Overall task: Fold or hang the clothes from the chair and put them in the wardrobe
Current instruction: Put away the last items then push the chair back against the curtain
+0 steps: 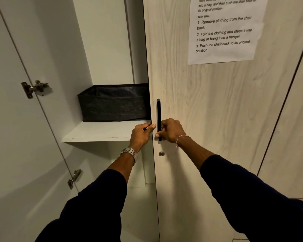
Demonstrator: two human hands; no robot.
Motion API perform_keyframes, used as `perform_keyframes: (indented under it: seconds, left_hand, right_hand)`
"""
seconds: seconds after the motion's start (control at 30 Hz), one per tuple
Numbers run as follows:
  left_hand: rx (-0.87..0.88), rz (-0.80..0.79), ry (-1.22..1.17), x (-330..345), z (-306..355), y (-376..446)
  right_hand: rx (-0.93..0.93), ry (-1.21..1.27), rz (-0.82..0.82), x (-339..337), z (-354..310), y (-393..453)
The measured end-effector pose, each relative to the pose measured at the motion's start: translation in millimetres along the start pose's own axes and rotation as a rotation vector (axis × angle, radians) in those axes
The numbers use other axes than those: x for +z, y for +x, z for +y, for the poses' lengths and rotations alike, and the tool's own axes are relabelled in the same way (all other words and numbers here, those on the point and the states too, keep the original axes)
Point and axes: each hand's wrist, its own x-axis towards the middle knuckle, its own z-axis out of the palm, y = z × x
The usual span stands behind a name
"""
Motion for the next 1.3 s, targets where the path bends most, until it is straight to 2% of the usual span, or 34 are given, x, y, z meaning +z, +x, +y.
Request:
perform_keyframes:
  seconds: [0.47, 0.67, 0.83, 0.93, 1.1, 1.3]
  left_hand:
    - [-0.007, 0.004, -0.01, 8, -14, 24]
    - [-0.038, 0.042, 0.02, 6, -2, 17]
    - [-0.035, -0.017, 0.204, -9, 4, 4]
    - [-0.026, 0.014, 0.373, -32, 3, -15]
    - [-0.068, 0.044, 0.475, -65, -13, -66]
    - [-0.088, 0.068, 0.749, -117, -18, -138]
  right_hand:
    - [0.035, 0.017, 0.024, 10, 8, 19]
    - [0.005, -0.053, 0.026, 8, 5, 19]
    - [-0.004, -0.441, 0.003, 2, -1, 2]
    - [-0.089, -0.652, 0.004, 6, -8, -15]
    - [-0.283, -0.638, -0.108, 29, -32, -40]
    - [-0.392, -0.512, -0.272, 77, -59, -71]
